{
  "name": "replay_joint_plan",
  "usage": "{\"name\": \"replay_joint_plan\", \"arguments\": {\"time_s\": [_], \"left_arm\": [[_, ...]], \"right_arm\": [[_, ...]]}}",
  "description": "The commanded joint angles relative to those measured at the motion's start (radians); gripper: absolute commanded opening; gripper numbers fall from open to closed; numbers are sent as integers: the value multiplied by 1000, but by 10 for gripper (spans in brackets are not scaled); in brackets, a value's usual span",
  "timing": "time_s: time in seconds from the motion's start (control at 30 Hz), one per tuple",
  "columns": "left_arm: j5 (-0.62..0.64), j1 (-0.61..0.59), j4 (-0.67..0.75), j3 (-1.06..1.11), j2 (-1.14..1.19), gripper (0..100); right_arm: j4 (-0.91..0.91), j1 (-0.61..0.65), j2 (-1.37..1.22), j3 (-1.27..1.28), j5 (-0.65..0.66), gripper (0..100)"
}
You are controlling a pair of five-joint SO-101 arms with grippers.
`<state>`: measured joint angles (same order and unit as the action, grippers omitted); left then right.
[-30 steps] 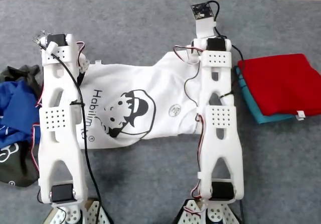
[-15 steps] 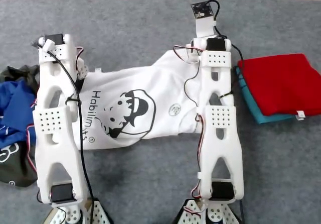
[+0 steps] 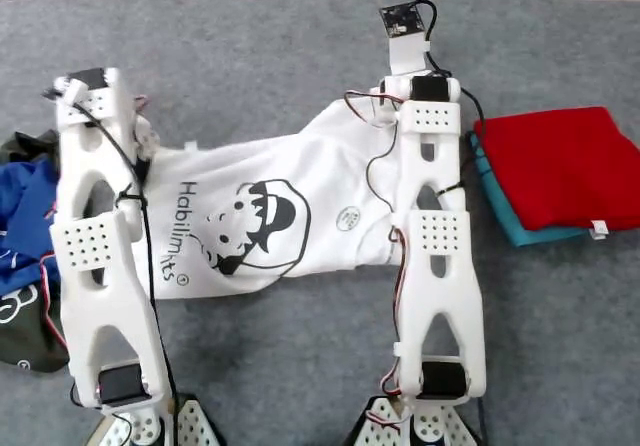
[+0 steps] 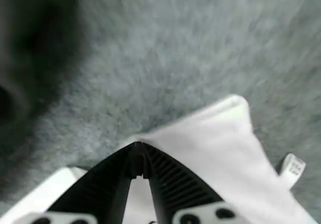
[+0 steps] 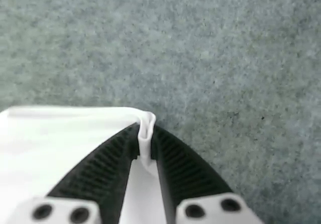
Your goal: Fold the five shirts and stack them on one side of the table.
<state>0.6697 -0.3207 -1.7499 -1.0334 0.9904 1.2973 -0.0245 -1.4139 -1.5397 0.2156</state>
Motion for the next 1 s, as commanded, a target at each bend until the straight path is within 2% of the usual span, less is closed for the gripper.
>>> {"name": "replay_joint_plan", "arguments": {"time_s": [0.0,0.17,0.33,0.5,0.77,0.97], "left_arm": [[-8,-15,-9,-145,-18,33],[18,-1,-5,-260,-11,33],[84,67,137,-298,26,61],[224,111,233,-292,92,126],[249,90,229,-291,173,132],[249,36,150,-298,167,130]], "right_arm": [[-18,14,12,-53,9,26],[-18,14,12,-53,9,26],[-15,28,12,-53,9,26],[-15,28,12,-53,9,26],[-20,26,12,-53,9,26],[-20,26,12,-53,9,26]]}}
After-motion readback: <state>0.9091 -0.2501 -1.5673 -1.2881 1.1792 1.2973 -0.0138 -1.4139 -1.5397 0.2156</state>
